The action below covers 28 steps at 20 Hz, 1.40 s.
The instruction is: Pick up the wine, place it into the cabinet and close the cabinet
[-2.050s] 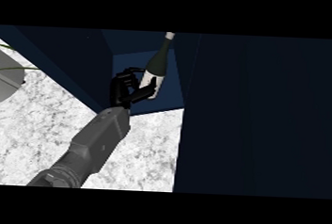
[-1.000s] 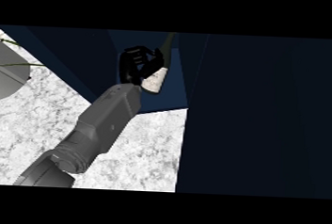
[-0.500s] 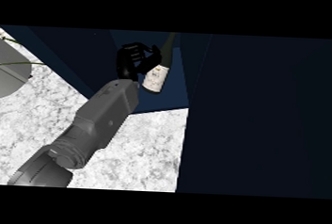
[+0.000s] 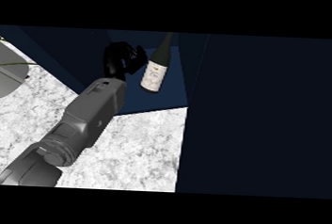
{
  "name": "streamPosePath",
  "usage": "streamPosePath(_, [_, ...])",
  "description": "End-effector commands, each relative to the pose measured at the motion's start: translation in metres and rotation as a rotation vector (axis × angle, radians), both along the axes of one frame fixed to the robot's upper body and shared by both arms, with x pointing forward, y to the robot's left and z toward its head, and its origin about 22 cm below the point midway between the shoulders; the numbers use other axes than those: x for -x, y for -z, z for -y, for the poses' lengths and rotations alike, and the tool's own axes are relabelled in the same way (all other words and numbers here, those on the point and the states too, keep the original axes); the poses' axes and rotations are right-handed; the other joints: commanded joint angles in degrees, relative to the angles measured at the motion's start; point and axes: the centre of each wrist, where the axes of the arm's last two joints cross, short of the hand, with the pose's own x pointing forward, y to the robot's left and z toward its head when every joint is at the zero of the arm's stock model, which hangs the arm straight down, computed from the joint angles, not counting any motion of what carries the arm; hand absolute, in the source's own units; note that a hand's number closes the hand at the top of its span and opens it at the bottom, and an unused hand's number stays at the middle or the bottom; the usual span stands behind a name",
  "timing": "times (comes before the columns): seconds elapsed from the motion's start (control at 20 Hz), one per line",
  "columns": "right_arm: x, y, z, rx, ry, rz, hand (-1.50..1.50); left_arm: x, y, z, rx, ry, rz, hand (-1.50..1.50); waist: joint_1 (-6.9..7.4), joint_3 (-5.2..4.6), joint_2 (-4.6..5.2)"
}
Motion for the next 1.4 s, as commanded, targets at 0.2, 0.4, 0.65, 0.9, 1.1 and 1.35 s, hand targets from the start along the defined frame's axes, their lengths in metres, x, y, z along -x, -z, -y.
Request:
streamPosePath(0.2, [0.002,-0.001,0.001,0.003,-0.009,0.006,-1.50,0.004,0.011,-0.021,-0.097,-0.085,-0.051,1.50,0.05,-0.14,0.33])
streamPosePath(0.4, [0.006,-0.002,-0.002,-0.001,-0.024,0.042,-1.50,0.008,0.018,-0.027,-0.156,-0.078,-0.057,1.50,-0.63,-0.19,0.72])
streamPosePath(0.65, [0.006,0.000,-0.002,-0.013,-0.034,0.026,-1.50,0.000,0.004,-0.036,-0.111,-0.049,-0.070,-1.50,-0.44,-0.20,0.41])
streamPosePath(0.9, [0.004,-0.001,-0.002,0.004,-0.043,0.030,-1.50,0.005,0.013,-0.041,-0.098,-0.042,-0.083,-1.50,-0.09,-0.20,0.70])
streamPosePath(1.1, [0.003,-0.001,-0.004,0.013,-0.037,0.017,-1.50,0.000,0.004,-0.050,-0.086,-0.030,-0.074,-1.50,0.12,-0.29,0.49])
streamPosePath(1.35, [0.005,-0.003,-0.003,0.007,-0.045,0.019,-1.50,0.003,0.009,-0.051,-0.134,0.022,-0.036,-1.50,1.05,-0.22,-0.18])
